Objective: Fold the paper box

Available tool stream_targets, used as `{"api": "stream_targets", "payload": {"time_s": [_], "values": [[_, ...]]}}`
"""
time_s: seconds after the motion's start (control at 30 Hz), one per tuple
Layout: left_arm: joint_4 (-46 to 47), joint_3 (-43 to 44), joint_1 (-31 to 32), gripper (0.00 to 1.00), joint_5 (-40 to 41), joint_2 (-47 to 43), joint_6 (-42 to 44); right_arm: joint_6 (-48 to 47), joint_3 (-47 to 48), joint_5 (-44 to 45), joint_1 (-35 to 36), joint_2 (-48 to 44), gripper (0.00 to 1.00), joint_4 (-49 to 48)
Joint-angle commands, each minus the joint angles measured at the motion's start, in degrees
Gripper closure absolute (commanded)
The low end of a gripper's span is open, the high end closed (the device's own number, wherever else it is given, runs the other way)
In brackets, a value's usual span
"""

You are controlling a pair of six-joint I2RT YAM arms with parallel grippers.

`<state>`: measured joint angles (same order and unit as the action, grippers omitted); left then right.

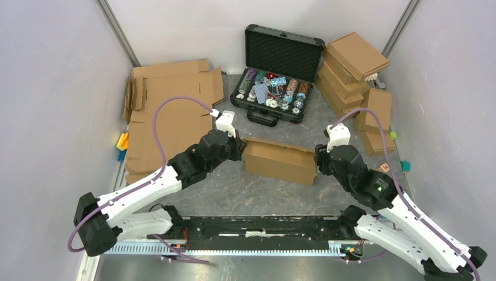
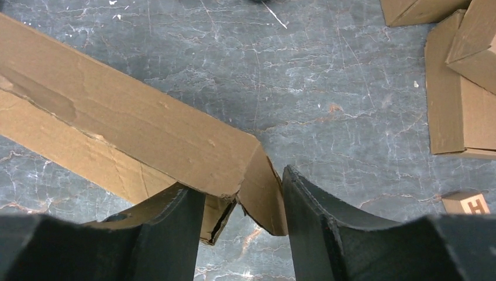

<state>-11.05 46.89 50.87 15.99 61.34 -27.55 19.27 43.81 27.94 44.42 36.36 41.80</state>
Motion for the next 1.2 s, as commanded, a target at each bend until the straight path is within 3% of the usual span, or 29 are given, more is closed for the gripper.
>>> {"api": "stream_targets", "payload": {"time_s": [0.0,0.13,0.37,0.57,0.9,1.17], "values": [[-5.56,0.57,0.19,0.96,-0.30,1.03,2.35,-1.80,2.67,-6.64,-4.99,1.44,0.49,-1.03],[-5.65,0.55,0.20,0.96,-0.34,0.69,2.35,-3.47,2.87,-13.09,-10.75,1.94,0.61,0.11],[-5.82,1.01,0.28,0.94,-0.86,0.46,2.47,-2.15,4.32,-19.61,-12.70,1.95,0.61,1.81],[-5.74,1.52,0.28,0.88,-1.60,1.55,2.42,-1.23,6.91,-21.30,-12.99,3.69,0.78,2.93],[-5.74,3.24,0.59,0.86,-1.96,3.37,2.85,2.37,12.62,-19.38,-13.41,8.17,0.75,8.90],[-5.82,4.60,1.86,0.84,-0.92,5.28,3.53,8.39,19.30,-18.21,-13.76,13.02,0.83,15.35]]}}
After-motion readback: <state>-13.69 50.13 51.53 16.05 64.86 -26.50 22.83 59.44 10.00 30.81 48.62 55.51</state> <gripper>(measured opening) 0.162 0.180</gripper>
